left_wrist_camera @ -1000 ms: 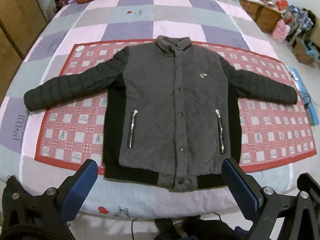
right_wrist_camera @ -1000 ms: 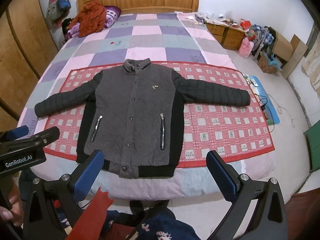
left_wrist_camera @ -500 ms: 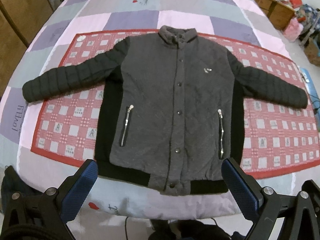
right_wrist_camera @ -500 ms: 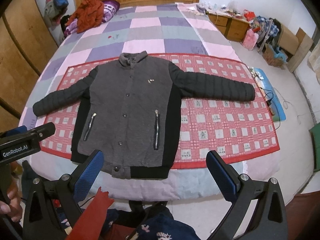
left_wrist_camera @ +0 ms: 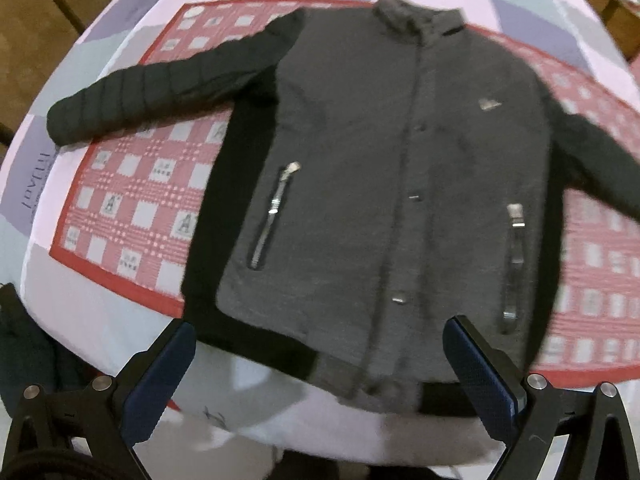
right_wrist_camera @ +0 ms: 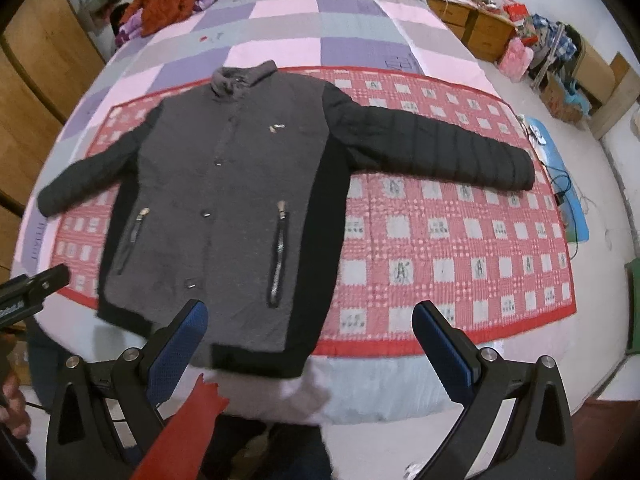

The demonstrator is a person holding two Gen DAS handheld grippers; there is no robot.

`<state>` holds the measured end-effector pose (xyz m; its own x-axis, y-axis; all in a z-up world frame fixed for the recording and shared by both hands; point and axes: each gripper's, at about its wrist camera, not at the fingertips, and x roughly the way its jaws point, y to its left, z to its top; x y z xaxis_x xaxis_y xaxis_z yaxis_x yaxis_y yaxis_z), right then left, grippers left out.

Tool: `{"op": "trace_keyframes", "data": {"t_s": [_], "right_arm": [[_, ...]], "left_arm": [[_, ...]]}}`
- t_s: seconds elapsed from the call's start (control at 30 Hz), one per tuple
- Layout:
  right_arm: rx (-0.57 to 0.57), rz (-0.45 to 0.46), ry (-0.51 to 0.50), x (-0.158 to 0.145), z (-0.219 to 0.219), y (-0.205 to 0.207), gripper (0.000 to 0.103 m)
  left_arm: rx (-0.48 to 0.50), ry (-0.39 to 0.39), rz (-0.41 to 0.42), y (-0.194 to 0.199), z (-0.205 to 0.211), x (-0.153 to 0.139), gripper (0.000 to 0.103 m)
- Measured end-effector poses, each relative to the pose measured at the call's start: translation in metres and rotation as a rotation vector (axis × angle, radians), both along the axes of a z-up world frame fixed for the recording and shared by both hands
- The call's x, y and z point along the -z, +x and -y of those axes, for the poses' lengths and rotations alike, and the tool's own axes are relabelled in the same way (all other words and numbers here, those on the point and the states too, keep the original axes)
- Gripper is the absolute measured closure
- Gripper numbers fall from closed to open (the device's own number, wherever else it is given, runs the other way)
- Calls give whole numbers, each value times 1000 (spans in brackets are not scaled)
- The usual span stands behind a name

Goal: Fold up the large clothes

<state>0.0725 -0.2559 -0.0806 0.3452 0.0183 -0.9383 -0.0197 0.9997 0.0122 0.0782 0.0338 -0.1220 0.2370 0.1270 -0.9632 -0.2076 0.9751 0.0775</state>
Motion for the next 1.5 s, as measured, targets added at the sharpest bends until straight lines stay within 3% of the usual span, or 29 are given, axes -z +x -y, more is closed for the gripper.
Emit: {"op": "trace_keyframes", "data": {"t_s": [0.13, 0.3, 0.53, 0.63, 0.7, 0.83, 0.97, 1.13, 1.17, 1.23, 1.27, 1.3, 1.33, 1.4, 1.5], "right_arm": [[-3, 2, -37, 60, 5, 18, 0], [55, -57, 1, 144, 12, 37, 0], [112, -87, -52, 217, 13, 45, 0], [127, -98, -62, 242, 11, 50, 0], [134, -101, -60, 257, 9, 51, 0], [208, -68, 16, 270, 19, 45, 0], [241, -71, 54, 268, 24, 40, 0], [213, -24, 92, 261, 15, 31, 3], [207, -25, 97, 263, 14, 31, 7], [179, -42, 120, 266, 11, 29, 25], [157, -31, 169, 264, 11, 29, 54], [128, -28, 207, 262, 9, 29, 66], [106, -26, 206, 258, 7, 29, 74], [81, -13, 228, 247, 12, 28, 82], [66, 20, 257, 225, 24, 18, 85]], "left_arm": [[-23, 9, -26, 18, -33, 60, 1], [-59, 34, -35, 43, -85, 129, 1], [-84, 101, -5, 62, -157, 175, 1], [-39, 65, -46, 65, -175, 206, 0], [-14, -10, -20, 63, -182, 216, 0], [-54, -126, 6, 55, -192, 221, 0], [34, -145, 31, 48, -181, 215, 6], [42, -186, 55, 39, -182, 216, 9], [49, -186, 60, 37, -182, 216, 11], [80, -195, 71, 36, -178, 214, 27], [98, -217, 76, 35, -172, 211, 50], [119, -241, 76, 35, -166, 207, 69], [127, -253, 74, 35, -162, 204, 76], [116, -272, 88, 30, -159, 192, 87], [73, -324, 125, 15, -171, 171, 90]]}}
